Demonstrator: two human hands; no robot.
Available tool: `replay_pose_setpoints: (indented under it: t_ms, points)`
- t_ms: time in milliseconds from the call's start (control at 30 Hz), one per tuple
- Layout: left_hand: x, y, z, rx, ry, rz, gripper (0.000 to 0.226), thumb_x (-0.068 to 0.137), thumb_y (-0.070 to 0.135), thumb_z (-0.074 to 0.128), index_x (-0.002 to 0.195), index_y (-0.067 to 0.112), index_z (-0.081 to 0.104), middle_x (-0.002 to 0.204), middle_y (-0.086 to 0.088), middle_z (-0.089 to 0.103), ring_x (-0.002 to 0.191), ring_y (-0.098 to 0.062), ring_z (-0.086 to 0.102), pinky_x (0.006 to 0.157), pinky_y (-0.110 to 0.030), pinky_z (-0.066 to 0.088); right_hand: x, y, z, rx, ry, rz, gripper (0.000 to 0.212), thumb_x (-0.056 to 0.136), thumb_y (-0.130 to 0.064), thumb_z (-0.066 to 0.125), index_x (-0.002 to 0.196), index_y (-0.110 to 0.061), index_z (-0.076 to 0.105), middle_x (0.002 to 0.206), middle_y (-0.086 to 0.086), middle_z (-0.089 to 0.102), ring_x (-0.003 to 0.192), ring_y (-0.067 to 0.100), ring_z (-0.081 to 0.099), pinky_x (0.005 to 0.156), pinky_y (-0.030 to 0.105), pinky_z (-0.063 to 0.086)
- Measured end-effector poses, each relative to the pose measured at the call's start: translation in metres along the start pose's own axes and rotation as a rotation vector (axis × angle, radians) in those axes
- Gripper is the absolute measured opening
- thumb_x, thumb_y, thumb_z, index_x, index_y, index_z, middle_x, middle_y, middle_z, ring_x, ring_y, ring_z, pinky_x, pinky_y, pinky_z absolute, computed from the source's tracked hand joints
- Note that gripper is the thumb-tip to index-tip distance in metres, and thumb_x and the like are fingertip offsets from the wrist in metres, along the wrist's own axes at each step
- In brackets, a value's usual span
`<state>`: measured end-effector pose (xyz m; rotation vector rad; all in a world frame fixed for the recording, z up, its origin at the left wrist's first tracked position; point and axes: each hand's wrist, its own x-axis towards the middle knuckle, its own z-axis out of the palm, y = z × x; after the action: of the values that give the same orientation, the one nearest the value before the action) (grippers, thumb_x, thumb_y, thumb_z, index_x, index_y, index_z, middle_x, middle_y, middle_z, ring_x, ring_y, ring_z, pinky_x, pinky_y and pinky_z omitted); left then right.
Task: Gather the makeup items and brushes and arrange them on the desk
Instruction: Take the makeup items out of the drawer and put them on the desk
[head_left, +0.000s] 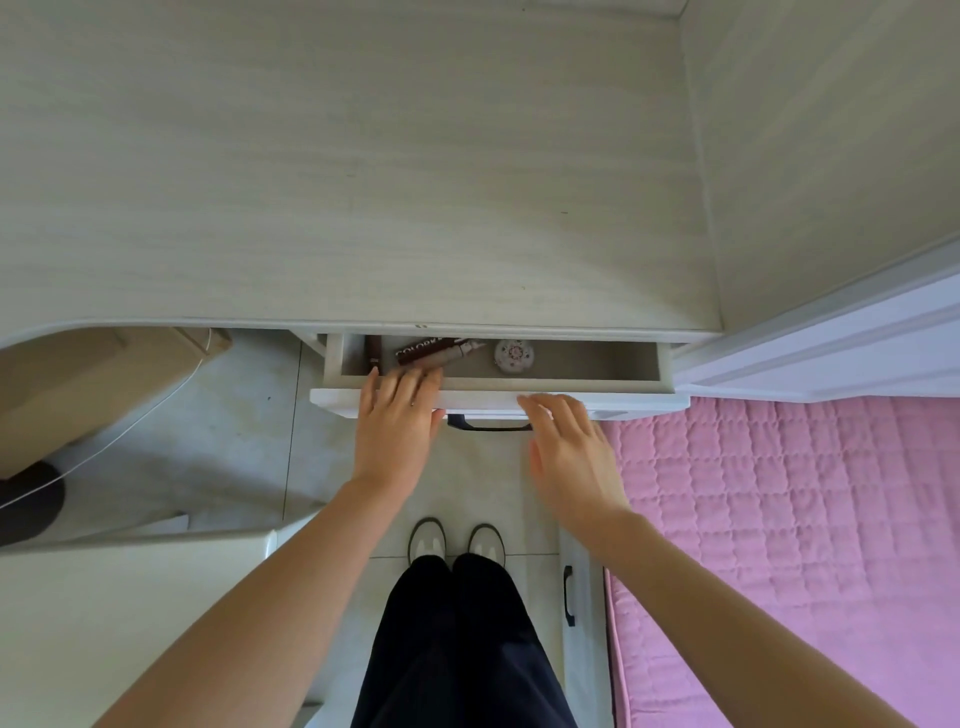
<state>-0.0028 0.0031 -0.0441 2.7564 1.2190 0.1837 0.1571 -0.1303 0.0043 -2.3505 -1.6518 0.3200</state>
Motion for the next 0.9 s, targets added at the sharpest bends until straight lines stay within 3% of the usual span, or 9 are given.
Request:
replay_pose_setpoints:
  t_ms: [167, 267, 467, 900]
  points:
    - [-0.005, 0.003, -0.005, -0.024, -0.011, -0.013, 0.045, 0.079, 0.024, 0.073, 0.121, 0.012, 0.06, 0.115, -0.005, 0.062, 0.108, -0.028, 0.055, 0.106, -0.048, 0.036, 0.014, 0.029, -0.001, -0.189, -0.15, 0.044, 0.058, 0.093, -0.017, 0.054, 0.147, -0.014, 0.033, 0.145, 0.008, 0.041, 0.136, 0.03, 0.032, 0.114, 0.051, 0.022]
    - [-0.01, 0.002, -0.008, -0.026, -0.026, -0.004, 0.045, 0.079, 0.025, 0.074, 0.121, 0.013, 0.061, 0.113, -0.004, 0.063, 0.105, -0.029, 0.056, 0.102, -0.046, 0.039, 0.017, 0.042, 0.004, -0.248, -0.265, 0.056, 0.063, 0.095, -0.026, 0.054, 0.149, -0.021, 0.024, 0.146, 0.003, 0.037, 0.14, 0.028, 0.025, 0.115, 0.058, 0.01]
    - [-0.026, 0.006, -0.015, -0.018, -0.063, -0.002, 0.045, 0.08, 0.026, 0.073, 0.121, 0.014, 0.061, 0.111, -0.004, 0.062, 0.101, -0.028, 0.057, 0.099, -0.044, 0.04, 0.001, 0.049, 0.005, -0.294, -0.292, 0.027, 0.066, 0.087, -0.009, 0.061, 0.145, -0.026, 0.033, 0.133, 0.001, 0.048, 0.127, 0.026, 0.041, 0.114, 0.059, 0.017]
    - [-0.088, 0.016, -0.025, -0.027, -0.108, 0.045, 0.045, 0.072, 0.024, 0.08, 0.113, 0.016, 0.065, 0.1, -0.001, 0.063, 0.092, -0.026, 0.059, 0.087, -0.041, 0.047, -0.064, 0.044, 0.004, -0.257, -0.338, 0.006, 0.061, 0.091, -0.011, 0.055, 0.145, -0.028, 0.031, 0.137, -0.002, 0.045, 0.127, 0.025, 0.04, 0.111, 0.055, 0.024]
